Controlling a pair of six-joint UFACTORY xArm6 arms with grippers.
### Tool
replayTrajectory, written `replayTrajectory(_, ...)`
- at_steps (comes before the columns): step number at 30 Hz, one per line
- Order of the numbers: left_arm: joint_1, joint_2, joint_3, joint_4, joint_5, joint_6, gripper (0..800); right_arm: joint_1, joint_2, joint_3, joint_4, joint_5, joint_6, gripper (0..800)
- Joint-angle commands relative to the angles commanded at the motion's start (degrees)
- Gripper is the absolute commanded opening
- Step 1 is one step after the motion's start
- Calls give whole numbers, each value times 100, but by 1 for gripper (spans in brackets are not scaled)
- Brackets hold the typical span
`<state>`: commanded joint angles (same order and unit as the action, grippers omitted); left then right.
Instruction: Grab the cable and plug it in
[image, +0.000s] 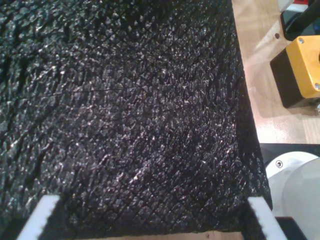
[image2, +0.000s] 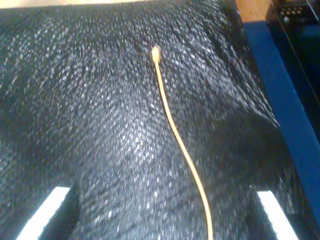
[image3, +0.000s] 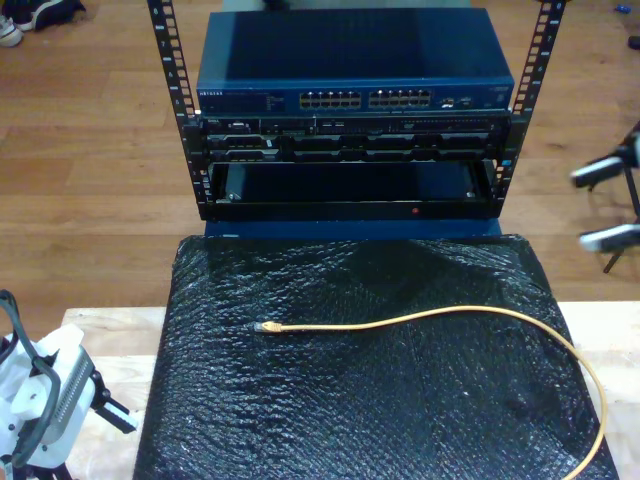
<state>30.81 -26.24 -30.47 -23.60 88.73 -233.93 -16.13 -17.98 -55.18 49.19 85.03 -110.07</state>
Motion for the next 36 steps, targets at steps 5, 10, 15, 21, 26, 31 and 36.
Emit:
replayTrajectory(5, 0, 9, 9, 0, 0, 0, 800, 809, 264, 88, 18, -791, 185, 798)
replayTrajectory(10, 0, 53, 9, 0, 0, 0, 800, 1345, 404, 97, 18, -1327, 255, 799)
replayTrajectory(15, 0, 105, -9, 0, 0, 0, 800, 1934, 642, 53, -35, -1925, 352, 798)
replayTrajectory(21, 9, 132, -9, 0, -9, 0, 800, 2444, 1037, -35, -132, -2347, 404, 798)
replayTrajectory(26, 0, 176, -9, 0, 0, 0, 800, 3024, 1468, -211, -545, -2875, 791, 799)
replayTrajectory(31, 0, 202, -9, 0, 0, 0, 800, 3631, 1978, -466, -1213, -3385, 1486, 799)
replayTrajectory(36, 0, 237, -18, 0, -26, 0, 800, 4097, 2453, -791, -1556, -3560, 1969, 796)
